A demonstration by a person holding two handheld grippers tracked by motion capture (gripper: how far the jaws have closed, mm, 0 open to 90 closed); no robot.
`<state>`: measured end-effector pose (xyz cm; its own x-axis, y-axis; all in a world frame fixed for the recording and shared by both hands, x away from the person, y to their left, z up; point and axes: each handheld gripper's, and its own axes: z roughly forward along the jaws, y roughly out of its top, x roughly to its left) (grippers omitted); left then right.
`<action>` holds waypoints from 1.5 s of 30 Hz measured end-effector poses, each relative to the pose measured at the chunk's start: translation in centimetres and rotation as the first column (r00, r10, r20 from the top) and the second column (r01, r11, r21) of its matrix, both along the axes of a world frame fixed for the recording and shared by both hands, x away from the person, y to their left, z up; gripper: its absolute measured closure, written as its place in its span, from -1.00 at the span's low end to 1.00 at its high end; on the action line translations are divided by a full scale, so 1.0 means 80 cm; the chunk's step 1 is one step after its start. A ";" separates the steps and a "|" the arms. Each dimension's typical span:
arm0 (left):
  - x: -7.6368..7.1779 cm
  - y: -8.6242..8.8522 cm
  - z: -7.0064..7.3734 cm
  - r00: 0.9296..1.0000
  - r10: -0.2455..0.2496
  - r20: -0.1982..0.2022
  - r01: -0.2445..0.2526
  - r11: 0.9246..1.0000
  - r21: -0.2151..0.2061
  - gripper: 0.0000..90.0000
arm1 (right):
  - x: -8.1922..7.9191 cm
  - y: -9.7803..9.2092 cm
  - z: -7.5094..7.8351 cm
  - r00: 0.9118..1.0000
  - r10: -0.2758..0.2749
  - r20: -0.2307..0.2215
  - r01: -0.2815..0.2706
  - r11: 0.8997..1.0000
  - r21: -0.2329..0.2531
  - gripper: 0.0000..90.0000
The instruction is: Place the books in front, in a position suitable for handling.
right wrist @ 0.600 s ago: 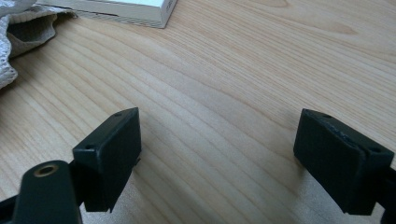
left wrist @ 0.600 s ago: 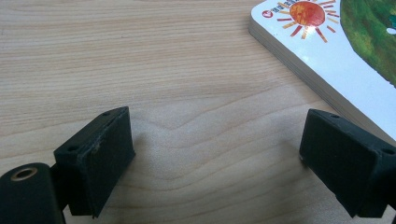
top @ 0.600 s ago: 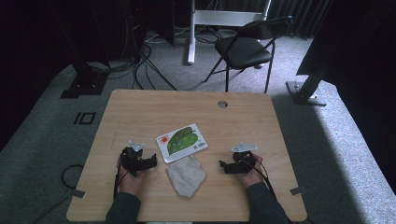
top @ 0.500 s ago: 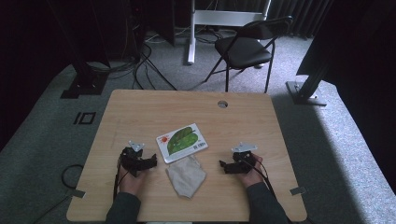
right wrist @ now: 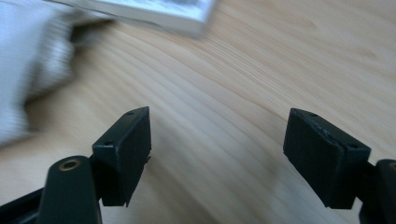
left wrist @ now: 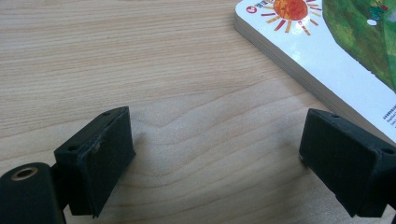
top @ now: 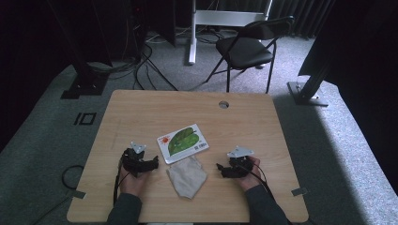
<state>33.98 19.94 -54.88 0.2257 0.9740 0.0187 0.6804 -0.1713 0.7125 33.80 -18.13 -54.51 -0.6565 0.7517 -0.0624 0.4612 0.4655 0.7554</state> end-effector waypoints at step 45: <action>-0.004 -0.008 0.001 0.996 -0.084 0.021 0.084 0.996 0.003 -0.52 | 0.059 -0.057 0.021 0.937 -0.347 0.027 0.347 0.938 0.029 0.36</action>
